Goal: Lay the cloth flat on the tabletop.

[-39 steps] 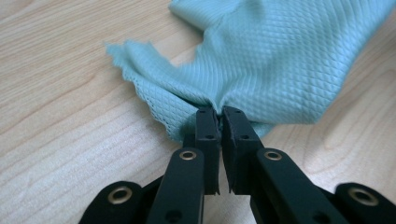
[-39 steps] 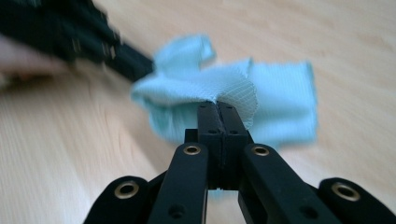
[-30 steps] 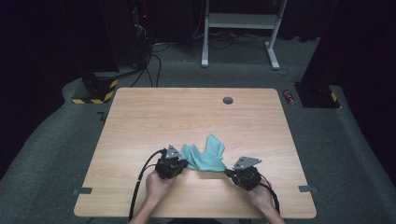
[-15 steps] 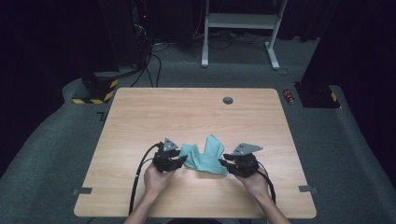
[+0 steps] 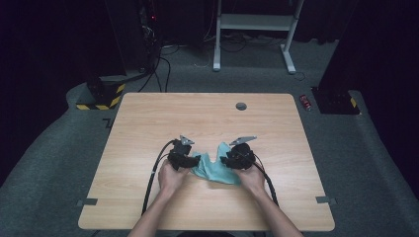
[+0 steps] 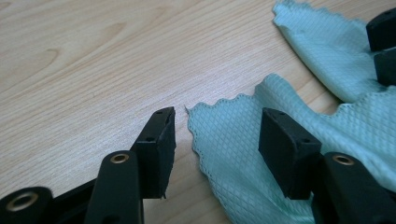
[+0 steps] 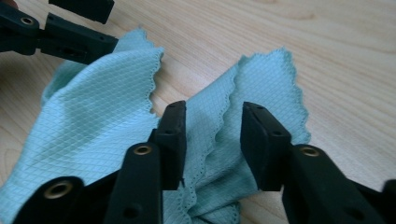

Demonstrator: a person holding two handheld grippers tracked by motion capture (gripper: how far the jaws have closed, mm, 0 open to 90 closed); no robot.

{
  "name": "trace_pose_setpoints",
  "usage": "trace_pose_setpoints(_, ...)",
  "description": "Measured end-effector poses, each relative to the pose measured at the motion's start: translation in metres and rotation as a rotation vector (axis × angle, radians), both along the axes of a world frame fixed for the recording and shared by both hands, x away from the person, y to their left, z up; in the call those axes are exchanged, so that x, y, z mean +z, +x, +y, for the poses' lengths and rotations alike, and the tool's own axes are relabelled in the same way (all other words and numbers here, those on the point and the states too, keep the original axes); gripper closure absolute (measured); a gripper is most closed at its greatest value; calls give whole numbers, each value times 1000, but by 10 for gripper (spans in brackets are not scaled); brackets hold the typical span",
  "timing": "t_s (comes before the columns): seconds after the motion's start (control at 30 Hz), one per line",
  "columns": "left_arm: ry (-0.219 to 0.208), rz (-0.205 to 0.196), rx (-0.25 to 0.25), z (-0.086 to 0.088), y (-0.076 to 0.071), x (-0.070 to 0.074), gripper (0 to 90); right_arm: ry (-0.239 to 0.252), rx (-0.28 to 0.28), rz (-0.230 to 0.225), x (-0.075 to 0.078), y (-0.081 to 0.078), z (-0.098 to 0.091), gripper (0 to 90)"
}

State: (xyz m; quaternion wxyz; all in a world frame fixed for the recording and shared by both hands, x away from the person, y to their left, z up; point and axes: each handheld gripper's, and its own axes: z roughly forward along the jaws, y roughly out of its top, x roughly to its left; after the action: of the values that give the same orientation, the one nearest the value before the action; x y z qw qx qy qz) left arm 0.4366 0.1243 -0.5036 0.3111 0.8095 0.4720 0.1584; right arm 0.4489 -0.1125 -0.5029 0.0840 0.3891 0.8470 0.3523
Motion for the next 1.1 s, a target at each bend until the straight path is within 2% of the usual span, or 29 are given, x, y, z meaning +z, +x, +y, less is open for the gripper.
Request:
trace_pose_setpoints(0.07, 15, 11, -16, -3, 1, -2, 498, -7, 14, 15, -2, 1, 1, 776)
trace_pose_setpoints(0.13, 41, 16, -32, -6, 1, -3, 572, -16, 35, 3, -2, -1, 2, 895)
trace_pose_setpoints(0.3, 79, -9, -88, -10, -2, -3, 882, -5, 51, -41, 5, -7, 1, 900)
trace_pose_setpoints(0.43, 73, -14, -107, -9, -6, 0, 898, 25, 50, -79, 13, -15, -8, 900)
trace_pose_setpoints(0.53, -29, -65, -122, 2, -17, 14, 898, 21, 36, -102, 15, -24, -17, 900)
trace_pose_setpoints(0.57, -51, -74, -122, 5, -20, 17, 898, 19, 34, -106, 15, -27, -20, 900)
trace_pose_setpoints(0.6, -51, -74, -122, 5, -20, 17, 898, 19, 34, -106, 15, -27, -20, 900)
trace_pose_setpoints(0.63, -98, -104, -133, 13, -30, 26, 898, 13, 25, -104, 13, -31, -25, 900)
trace_pose_setpoints(0.73, -133, -120, -166, 20, -48, 32, 897, -3, 25, -121, 8, -37, -32, 900)
trace_pose_setpoints(0.77, -133, -120, -166, 20, -48, 32, 896, -3, 25, -121, 8, -37, -32, 900)
trace_pose_setpoints(0.83, -133, -111, -203, 22, -59, 32, 895, -16, 21, -120, 5, -45, -39, 900)
trace_pose_setpoints(0.87, -119, -91, -230, 24, -69, 27, 894, -22, 20, -119, 4, -47, -41, 900)
trace_pose_setpoints(0.9, -128, -73, -240, 25, -73, 24, 894, -28, 19, -117, 2, -49, -43, 900)
trace_pose_setpoints(0.93, -128, -73, -240, 25, -73, 24, 893, -28, 19, -117, 2, -49, -43, 900)
trace_pose_setpoints(0.97, -123, -41, -259, 26, -80, 17, 894, -35, 16, -111, 1, -53, -47, 900)
trace_pose_setpoints(1.0, -123, -41, -259, 26, -80, 17, 893, -35, 16, -111, 1, -53, -47, 900)
trace_pose_setpoints(1.03, -117, -10, -277, 27, -83, 11, 893, -42, 12, -102, 0, -55, -51, 900)
trace_pose_setpoints(1.1, -120, 19, -289, 26, -85, 6, 891, -51, 13, -101, -1, -57, -53, 900)
